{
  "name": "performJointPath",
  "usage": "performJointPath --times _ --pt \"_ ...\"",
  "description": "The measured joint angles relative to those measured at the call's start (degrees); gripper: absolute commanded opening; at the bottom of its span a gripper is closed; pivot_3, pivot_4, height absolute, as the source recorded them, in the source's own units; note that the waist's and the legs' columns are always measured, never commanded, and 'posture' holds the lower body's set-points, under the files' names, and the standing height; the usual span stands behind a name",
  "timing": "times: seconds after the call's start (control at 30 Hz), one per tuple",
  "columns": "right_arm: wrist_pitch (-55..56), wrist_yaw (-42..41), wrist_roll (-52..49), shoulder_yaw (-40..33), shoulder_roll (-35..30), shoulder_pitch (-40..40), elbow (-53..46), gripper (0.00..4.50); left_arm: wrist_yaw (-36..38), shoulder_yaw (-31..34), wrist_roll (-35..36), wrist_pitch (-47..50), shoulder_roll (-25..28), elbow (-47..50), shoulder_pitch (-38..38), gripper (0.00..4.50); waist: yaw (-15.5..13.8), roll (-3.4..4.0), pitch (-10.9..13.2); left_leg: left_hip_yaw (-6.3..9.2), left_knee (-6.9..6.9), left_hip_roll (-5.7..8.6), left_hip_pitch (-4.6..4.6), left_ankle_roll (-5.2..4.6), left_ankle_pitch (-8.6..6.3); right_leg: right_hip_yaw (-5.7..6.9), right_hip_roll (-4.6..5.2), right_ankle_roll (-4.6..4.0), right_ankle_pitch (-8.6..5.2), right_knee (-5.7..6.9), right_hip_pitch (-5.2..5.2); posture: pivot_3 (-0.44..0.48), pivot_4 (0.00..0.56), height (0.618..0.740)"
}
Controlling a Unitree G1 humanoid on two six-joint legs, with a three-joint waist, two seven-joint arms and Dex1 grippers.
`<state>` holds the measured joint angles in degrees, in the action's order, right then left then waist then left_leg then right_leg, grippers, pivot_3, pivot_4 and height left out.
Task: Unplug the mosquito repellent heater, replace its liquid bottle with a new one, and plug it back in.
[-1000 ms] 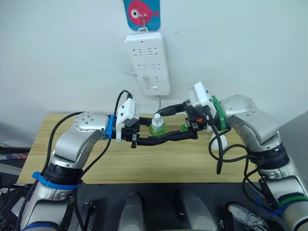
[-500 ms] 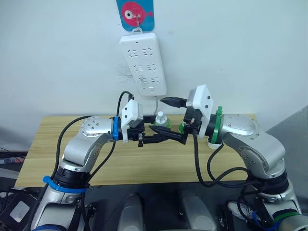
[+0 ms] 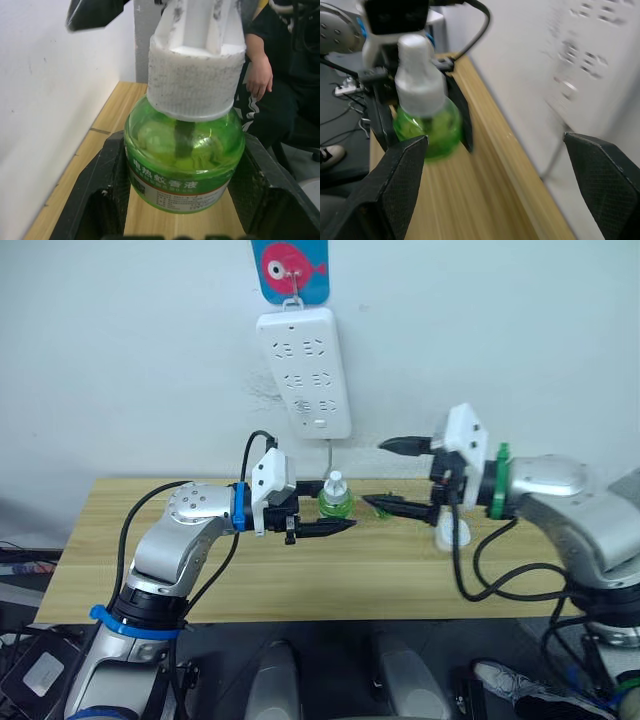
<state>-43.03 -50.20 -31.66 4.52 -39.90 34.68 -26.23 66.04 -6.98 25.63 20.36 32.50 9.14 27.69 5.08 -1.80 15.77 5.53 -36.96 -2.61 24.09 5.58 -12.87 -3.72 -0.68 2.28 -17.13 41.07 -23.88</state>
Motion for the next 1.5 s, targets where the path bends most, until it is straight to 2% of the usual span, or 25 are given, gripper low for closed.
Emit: performJointPath --times 0.1,0.2,0.47,0.63,0.8,0.9,1.07,1.13,1.27,1.5 --pt "-1.6 -0.3 -2.7 0.1 1.7 -0.1 -1.4 4.5 0.3 0.0 0.0 -0.8 0.0 -0.2 0.0 2.34 0.6 0.0 0.0 -0.03 0.04 -0.06 -0.08 0.0 0.0 -0.04 -0.05 0.0 0.0 0.05 0.0 -0.122 0.209 0.74" --pt "-2.5 3.0 -3.3 2.1 6.6 0.7 -3.1 4.5 0.5 0.0 -0.1 -1.0 -0.1 -0.4 0.0 2.34 0.9 0.0 0.0 -0.01 0.02 -0.06 -0.08 0.0 0.0 -0.04 -0.05 0.0 0.0 0.05 0.04 -0.122 0.208 0.74" --pt "-1.0 9.2 1.4 7.7 15.1 5.7 0.7 4.5 0.9 -0.3 -0.3 -1.8 -0.1 -0.5 0.1 2.34 1.0 0.0 0.0 0.05 0.01 -0.01 -0.07 0.01 0.01 0.02 0.0 0.0 0.0 0.0 0.09 -0.12 0.204 0.74" --pt "0.0 7.4 2.6 7.8 11.8 6.0 1.9 4.5 0.8 -0.5 -0.8 -1.8 -0.1 -0.6 0.1 2.34 0.7 0.01 0.0 0.05 0.02 0.01 -0.05 0.01 0.0 0.04 0.02 0.0 0.0 -0.06 0.1 -0.119 0.204 0.74" --pt "-0.5 3.4 1.2 6.3 5.1 3.7 0.9 4.5 0.8 -0.5 -0.9 -1.8 -0.1 -0.7 0.1 2.34 0.4 0.0 0.0 0.06 0.01 0.01 -0.07 0.0 0.0 0.04 0.01 0.0 0.0 -0.05 0.12 -0.119 0.203 0.74" --pt "-1.3 1.4 0.8 3.1 0.4 2.2 1.0 4.5 0.9 -0.4 -0.9 -1.8 0.0 -0.7 0.0 2.34 0.0 0.0 0.0 0.06 0.01 0.02 -0.07 0.0 0.0 0.04 0.01 0.0 0.0 -0.06 0.13 -0.12 0.204 0.74" --pt "-3.1 -2.9 -3.4 0.5 -3.6 1.7 -0.1 4.5 0.9 -0.4 -0.9 -1.8 0.1 -0.6 0.0 2.34 0.1 0.0 0.0 0.0 0.02 0.0 -0.12 0.0 0.0 0.0 0.0 0.0 0.0 -0.05 0.13 -0.122 0.202 0.74" --pt "-4.3 -3.7 -5.9 0.2 -3.5 1.9 -1.7 4.5 0.9 -0.4 -0.9 -1.8 0.1 -0.6 0.0 2.34 0.1 0.0 0.0 0.01 0.02 0.0 -0.12 0.0 0.0 0.0 -0.01 0.0 0.0 -0.05 0.13 -0.122 0.2 0.74" --pt "-6.8 -1.7 -9.1 0.3 0.8 4.1 -2.9 4.5 1.0 -0.5 -1.0 -1.8 0.2 -0.6 0.0 2.34 0.1 0.0 0.0 0.01 0.01 0.0 -0.12 0.0 0.0 0.0 -0.01 0.0 0.0 -0.04 0.14 -0.122 0.2 0.74" --pt "-7.5 3.0 -7.5 5.9 8.4 8.1 -0.7 4.5 0.9 -1.2 -1.1 -1.5 0.3 -0.5 0.2 2.34 0.0 0.0 0.0 0.05 0.01 0.01 -0.09 0.01 0.0 0.04 0.01 0.0 0.0 -0.07 0.15 -0.107 0.201 0.74"
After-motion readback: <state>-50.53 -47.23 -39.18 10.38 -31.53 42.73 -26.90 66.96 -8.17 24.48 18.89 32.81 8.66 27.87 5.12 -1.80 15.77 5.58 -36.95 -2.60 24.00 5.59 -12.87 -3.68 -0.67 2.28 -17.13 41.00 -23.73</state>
